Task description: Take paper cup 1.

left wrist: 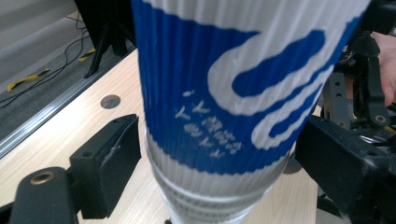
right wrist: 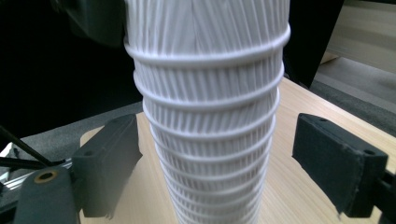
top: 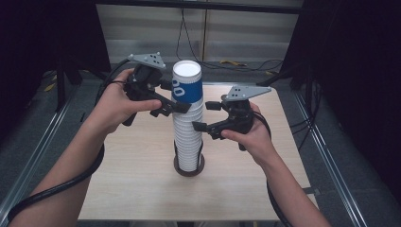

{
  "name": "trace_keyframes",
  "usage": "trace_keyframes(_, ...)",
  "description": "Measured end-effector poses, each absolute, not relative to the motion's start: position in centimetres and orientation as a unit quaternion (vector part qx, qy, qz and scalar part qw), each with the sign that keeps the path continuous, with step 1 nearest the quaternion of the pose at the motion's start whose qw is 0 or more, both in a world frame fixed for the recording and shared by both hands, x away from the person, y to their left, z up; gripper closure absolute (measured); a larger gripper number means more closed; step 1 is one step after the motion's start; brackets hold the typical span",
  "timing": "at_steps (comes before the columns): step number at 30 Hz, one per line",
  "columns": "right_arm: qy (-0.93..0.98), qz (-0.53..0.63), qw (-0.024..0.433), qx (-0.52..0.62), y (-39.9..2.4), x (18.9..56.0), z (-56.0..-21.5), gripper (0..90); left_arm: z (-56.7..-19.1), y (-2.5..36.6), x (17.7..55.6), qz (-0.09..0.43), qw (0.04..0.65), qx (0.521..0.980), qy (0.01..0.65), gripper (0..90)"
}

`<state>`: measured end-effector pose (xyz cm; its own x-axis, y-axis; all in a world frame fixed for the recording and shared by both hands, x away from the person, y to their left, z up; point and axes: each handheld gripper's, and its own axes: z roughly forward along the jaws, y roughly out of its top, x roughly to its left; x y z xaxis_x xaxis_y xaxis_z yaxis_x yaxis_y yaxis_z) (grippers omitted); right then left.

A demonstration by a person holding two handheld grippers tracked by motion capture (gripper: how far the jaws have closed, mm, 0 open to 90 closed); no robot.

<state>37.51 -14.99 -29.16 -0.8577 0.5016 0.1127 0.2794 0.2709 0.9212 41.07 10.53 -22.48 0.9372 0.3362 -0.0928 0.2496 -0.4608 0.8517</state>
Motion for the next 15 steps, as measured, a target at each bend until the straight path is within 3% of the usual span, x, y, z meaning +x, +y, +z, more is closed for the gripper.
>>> trace_keyframes(15,0.784,0.557,0.100,0.254,-13.5,37.8,-28.2,15.4,-22.4,10.1,41.1,0.049,0.478,0.861,0.169,16.6)
